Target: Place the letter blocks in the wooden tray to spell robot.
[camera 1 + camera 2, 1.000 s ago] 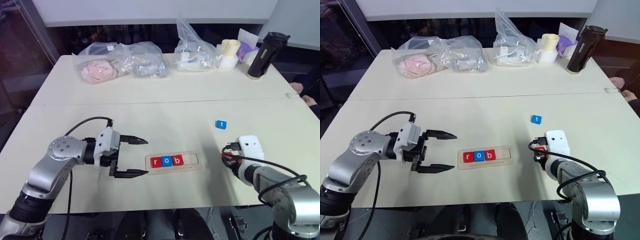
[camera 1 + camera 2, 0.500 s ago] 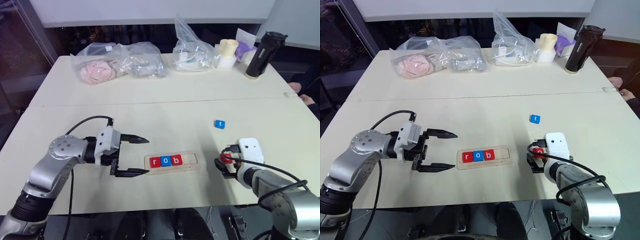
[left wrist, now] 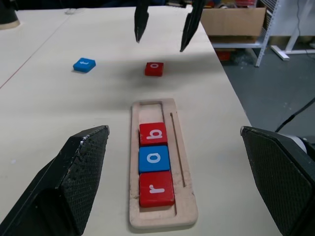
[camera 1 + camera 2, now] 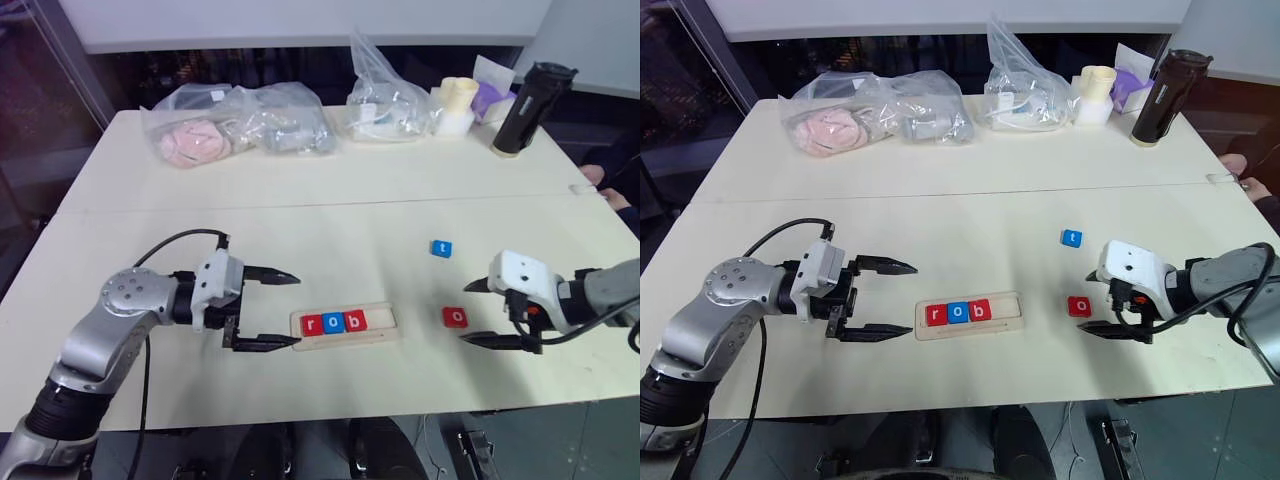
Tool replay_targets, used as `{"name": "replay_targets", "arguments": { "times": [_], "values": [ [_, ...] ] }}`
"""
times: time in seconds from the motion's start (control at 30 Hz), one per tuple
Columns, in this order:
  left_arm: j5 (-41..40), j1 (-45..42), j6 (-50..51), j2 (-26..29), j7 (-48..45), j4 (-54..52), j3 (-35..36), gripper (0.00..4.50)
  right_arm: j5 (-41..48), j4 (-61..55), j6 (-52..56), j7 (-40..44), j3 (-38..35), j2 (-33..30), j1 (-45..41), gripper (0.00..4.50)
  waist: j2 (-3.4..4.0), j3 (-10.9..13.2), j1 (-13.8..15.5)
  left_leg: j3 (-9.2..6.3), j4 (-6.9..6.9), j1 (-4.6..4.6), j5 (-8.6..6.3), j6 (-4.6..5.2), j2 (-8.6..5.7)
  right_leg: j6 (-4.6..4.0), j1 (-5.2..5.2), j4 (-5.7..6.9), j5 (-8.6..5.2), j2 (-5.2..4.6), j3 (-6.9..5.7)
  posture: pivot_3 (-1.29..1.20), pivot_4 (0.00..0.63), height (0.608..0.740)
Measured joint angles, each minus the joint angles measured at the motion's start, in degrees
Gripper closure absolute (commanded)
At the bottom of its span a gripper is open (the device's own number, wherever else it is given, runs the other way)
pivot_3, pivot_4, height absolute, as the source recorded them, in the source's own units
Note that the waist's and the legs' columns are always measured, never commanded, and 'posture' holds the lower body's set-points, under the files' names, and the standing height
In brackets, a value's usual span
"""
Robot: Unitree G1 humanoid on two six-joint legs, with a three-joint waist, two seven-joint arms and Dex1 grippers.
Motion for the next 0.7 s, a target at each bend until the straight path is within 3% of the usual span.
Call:
{"name": "replay_targets", "arguments": {
  "times": [0.23,0.7],
  "values": [
    [-0.03,0.6,0.07,1.22,-0.06,-0.2,0.2,0.0,-5.58,14.13,-11.11,4.51,5.79,4.12,-5.43,0.03,0.04,0.01,0.15,-0.04,-0.02,-0.02,0.0,-0.01,0.03,-0.02,-0.05,0.04,0.01,-0.03,0.01,0.0,0.15,0.74],
    [-0.09,1.44,0.14,2.08,0.47,-1.43,0.59,0.0,-6.5,15.59,-11.57,2.13,5.72,8.17,-4.61,0.03,0.06,0.0,0.21,-0.06,-0.02,-0.02,-0.01,-0.03,0.03,-0.08,-0.04,0.02,0.02,-0.13,0.03,0.0,0.15,0.74]
  ]
}}
